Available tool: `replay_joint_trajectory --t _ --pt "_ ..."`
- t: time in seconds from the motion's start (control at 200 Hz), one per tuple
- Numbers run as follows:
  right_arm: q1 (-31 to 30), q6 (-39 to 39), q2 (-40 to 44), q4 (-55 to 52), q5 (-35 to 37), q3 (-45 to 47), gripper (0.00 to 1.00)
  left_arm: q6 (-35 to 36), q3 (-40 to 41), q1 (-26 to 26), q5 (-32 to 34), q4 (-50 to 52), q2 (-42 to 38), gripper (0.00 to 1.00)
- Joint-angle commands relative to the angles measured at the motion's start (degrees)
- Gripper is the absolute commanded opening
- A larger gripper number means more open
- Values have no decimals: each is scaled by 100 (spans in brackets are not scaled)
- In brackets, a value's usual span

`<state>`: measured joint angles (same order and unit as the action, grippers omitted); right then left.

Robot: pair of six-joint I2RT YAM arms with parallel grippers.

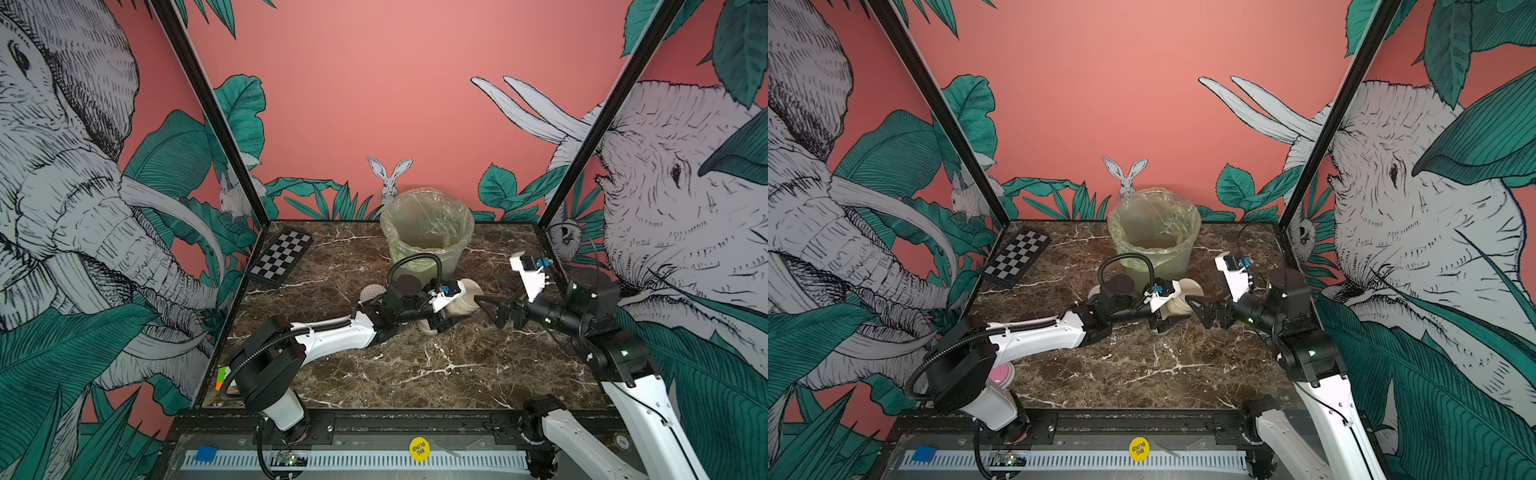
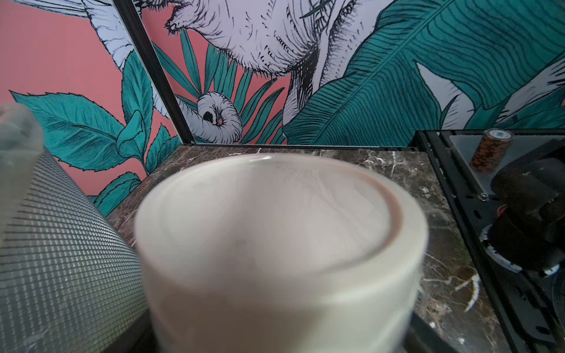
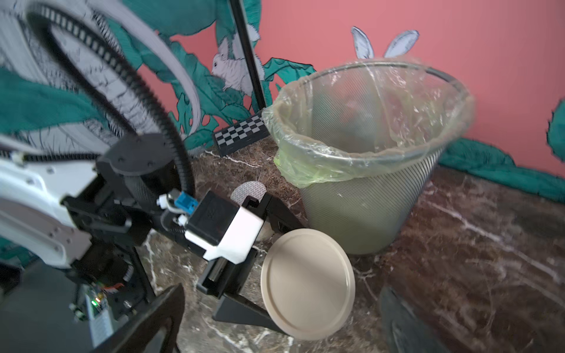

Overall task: Empty moldy rice from jars
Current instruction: Unscrew the lid from the jar.

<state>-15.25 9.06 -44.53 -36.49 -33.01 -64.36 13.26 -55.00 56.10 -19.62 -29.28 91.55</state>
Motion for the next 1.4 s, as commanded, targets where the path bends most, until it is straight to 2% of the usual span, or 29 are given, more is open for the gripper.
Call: replay_joint_trajectory --t 0.0,0.11,0.26,0.375,0.56,0.945,1.395 --pt "20 2205 -368 -670 452 -631 99 214 -1 -24 160 -571 -445 0" --pt "18 3270 -943 -1307 227 -1041 94 325 20 -20 169 -532 -475 0" --pt "13 3851 -1420 -1985 317 -1316 93 534 16 5 225 -410 -497 0" --pt "6 3834 -1792 -2556 322 -1659 93 664 -14 22 258 -347 -464 0" --pt "-62 3822 -2079 -2867 363 -1966 94 801 -37 69 329 -289 -400 0" --pt "-574 3736 -2545 -2818 684 -2000 97 863 -20 68 344 -261 -383 0" --pt "-800 3664 -2804 -2646 798 -2129 97 810 16 68 249 -298 -355 0"
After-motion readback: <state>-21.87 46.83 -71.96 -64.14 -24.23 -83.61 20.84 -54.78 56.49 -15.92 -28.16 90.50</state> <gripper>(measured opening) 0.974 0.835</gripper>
